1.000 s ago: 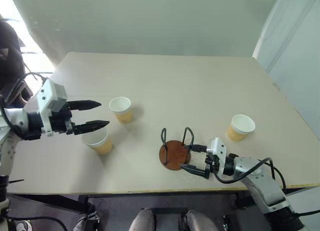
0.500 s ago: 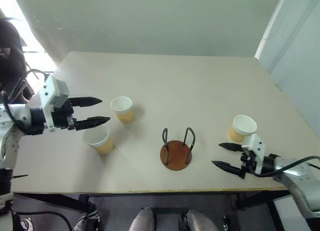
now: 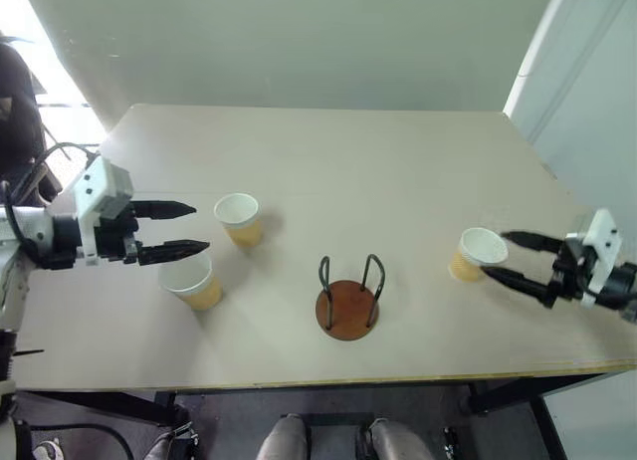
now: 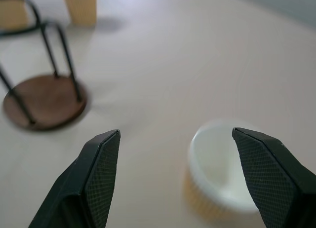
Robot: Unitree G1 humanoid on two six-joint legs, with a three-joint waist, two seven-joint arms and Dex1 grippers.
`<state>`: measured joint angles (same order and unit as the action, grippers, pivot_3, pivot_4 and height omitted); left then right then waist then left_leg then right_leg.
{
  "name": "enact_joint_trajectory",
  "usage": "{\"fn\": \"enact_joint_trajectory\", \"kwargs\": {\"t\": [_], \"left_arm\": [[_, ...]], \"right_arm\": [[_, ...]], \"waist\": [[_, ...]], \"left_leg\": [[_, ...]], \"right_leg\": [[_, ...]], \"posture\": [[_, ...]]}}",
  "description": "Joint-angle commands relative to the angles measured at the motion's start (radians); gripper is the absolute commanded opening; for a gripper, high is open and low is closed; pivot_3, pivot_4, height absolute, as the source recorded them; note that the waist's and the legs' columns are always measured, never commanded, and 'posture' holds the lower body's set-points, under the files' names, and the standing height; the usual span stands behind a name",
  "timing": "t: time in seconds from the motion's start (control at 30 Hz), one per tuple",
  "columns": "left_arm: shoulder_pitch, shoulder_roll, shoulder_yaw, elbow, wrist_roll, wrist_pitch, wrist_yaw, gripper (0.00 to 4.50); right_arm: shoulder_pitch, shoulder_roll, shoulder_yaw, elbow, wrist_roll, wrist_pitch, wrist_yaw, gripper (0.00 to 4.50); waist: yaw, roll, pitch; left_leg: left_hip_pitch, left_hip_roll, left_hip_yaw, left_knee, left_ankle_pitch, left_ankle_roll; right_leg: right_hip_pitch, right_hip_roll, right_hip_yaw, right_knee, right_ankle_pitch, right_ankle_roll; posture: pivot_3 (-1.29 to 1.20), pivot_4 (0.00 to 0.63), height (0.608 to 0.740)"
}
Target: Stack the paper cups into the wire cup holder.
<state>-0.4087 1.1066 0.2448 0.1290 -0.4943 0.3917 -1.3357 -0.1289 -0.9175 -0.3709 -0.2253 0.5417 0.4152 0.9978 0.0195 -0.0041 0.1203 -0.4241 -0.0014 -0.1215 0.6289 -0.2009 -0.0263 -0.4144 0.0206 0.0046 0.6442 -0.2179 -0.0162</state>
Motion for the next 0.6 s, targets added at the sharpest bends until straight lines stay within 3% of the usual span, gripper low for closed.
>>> {"fn": "enact_joint_trajectory", "kwargs": {"t": [0.03, 0.27, 0.6], "left_arm": [[0.007, 0.038, 0.022, -0.019, 0.000, -0.011, -0.038, 3.76], [0.034, 0.130, -0.018, -0.021, 0.031, -0.050, -0.177, 3.76], [0.027, 0.110, 0.019, -0.049, -0.017, -0.010, -0.151, 3.76]], "right_arm": [[-0.078, -0.006, 0.004, 0.011, -0.016, -0.010, -0.040, 3.74], [-0.188, 0.052, 0.083, -0.064, 0.004, 0.029, -0.079, 3.74], [-0.184, 0.003, 0.133, -0.038, -0.060, 0.048, -0.060, 3.74]], "waist": [[0.000, 0.000, 0.000], [0.005, 0.000, 0.000], [0.010, 0.000, 0.000]], "left_leg": [[0.000, 0.000, 0.000, 0.000, 0.000, 0.001], [-0.002, 0.000, -0.001, 0.000, -0.005, 0.004], [-0.003, 0.000, -0.001, 0.000, -0.009, 0.003]], "right_leg": [[0.000, 0.000, 0.000, 0.000, 0.002, -0.003], [-0.002, 0.000, 0.000, 0.000, 0.001, -0.002], [-0.002, -0.001, -0.001, 0.000, 0.001, -0.003]], "posture": [[0.00, 0.150, 0.740], [0.00, 0.150, 0.740], [0.00, 0.150, 0.740]]}}
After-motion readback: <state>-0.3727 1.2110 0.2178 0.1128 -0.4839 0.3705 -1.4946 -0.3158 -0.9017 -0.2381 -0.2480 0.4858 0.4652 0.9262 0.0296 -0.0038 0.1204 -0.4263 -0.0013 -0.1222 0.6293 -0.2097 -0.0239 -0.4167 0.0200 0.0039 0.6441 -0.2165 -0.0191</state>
